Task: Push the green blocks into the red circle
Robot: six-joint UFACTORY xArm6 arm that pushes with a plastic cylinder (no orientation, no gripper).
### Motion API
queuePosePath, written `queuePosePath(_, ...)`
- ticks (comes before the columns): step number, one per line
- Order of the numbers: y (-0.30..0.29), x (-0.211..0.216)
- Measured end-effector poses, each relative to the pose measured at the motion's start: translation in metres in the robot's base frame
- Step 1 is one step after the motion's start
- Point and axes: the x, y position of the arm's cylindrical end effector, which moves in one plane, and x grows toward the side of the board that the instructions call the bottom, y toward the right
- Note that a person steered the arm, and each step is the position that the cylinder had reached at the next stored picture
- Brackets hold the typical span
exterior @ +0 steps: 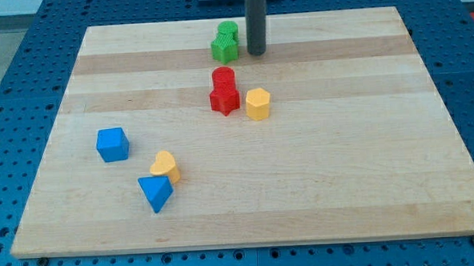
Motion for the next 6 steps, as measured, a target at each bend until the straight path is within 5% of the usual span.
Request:
queuePosePath(2, -0.008, -0.060)
queuePosePath(6, -0.063, -0.053)
